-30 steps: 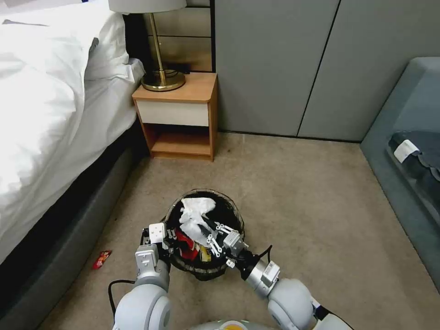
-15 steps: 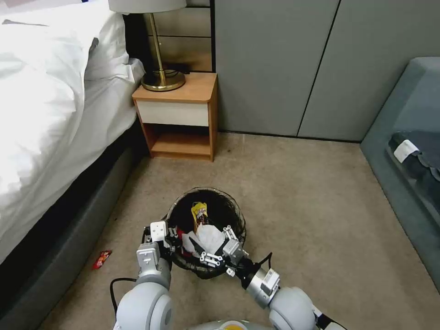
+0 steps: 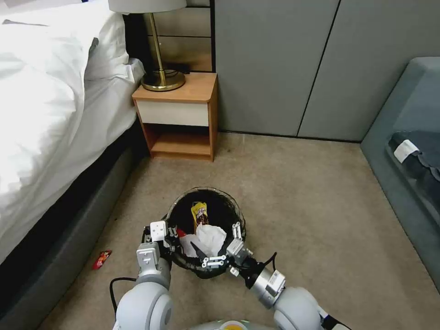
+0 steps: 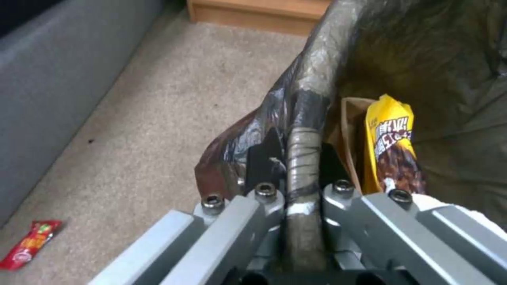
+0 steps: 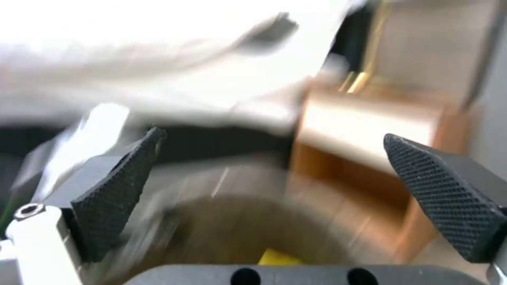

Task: Pick up the trash bin, then pick up the garbage from the floor and place it into the trash bin.

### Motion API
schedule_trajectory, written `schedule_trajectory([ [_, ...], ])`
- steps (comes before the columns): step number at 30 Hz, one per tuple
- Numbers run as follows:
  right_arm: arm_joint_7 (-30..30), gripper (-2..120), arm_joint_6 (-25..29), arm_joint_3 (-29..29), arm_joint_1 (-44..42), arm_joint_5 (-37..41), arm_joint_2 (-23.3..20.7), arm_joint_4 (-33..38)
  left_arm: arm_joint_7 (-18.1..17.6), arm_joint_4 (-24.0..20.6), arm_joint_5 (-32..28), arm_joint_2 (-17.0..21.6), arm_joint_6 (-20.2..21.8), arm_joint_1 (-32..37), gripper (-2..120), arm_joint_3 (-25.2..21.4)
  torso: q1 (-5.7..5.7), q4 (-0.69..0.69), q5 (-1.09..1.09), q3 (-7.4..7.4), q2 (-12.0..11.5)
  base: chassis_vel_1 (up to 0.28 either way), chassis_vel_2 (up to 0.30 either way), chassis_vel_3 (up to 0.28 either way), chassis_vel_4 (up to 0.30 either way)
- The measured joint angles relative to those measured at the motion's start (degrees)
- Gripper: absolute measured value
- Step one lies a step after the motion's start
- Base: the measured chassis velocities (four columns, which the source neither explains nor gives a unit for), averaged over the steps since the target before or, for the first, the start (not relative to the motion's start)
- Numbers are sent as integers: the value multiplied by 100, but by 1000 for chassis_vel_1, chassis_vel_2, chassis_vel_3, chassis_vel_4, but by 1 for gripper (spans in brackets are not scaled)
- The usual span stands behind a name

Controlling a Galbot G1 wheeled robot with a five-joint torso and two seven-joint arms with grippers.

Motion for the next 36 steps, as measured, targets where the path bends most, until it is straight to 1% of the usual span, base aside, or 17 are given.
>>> schedule_trajectory([
  [2, 516, 100, -77, 229, -128, -81, 188, 654, 4, 47, 2, 23, -11, 0, 0, -57, 0, 0, 1, 0, 0, 0, 0, 0, 0],
  [4, 584, 100, -86, 266, -150, -83, 219, 745, 4, 50, 1, 26, -13, -1, 0, -64, 0, -1, 1, 0, 0, 0, 0, 0, 0],
  [5, 787, 100, -95, 439, -265, -107, 348, 1049, 5, 70, -9, 39, -29, -8, 0, -105, 0, 0, -1, 0, 0, 0, 0, 0, 0],
  [6, 787, 100, -95, 439, -265, -107, 348, 1049, 5, 70, -9, 39, -29, -8, 0, -105, 0, 0, -1, 0, 0, 0, 0, 0, 0],
  [9, 1031, 100, -69, 958, -702, -186, 606, 1415, 9, 117, -60, 32, -80, -50, 0, -191, 1, -2, 0, 0, 0, 0, 0, 0, 0],
  [10, 1031, 100, -69, 958, -702, -186, 606, 1415, 9, 117, -60, 32, -80, -50, 0, -191, 1, -2, 0, 0, 0, 0, 0, 0, 0],
  [13, 1212, 100, 81, 1289, -1090, -278, 749, 1411, 11, 122, -130, 23, -109, -70, 0, -241, 0, -1, 1, 0, 0, 0, 0, 0, 0],
  [20, 1254, 100, 287, 1565, -1466, -292, 791, 1211, 11, 112, -148, -2, -141, -54, 0, -307, 0, -1, 1, 0, 0, 0, 0, 0, 0],
  [29, 1255, 100, 596, 1624, -1518, -329, 858, 615, 5, -19, -256, -2, -138, -36, 0, -430, 1, -1, 1, 0, 0, 0, 0, 0, 0],
  [36, 1255, 100, 657, 1609, -1408, -331, 887, 434, -9, -32, -276, -9, -134, -47, 0, -444, 1, -1, 1, 0, 0, 0, 0, 0, 0],
])
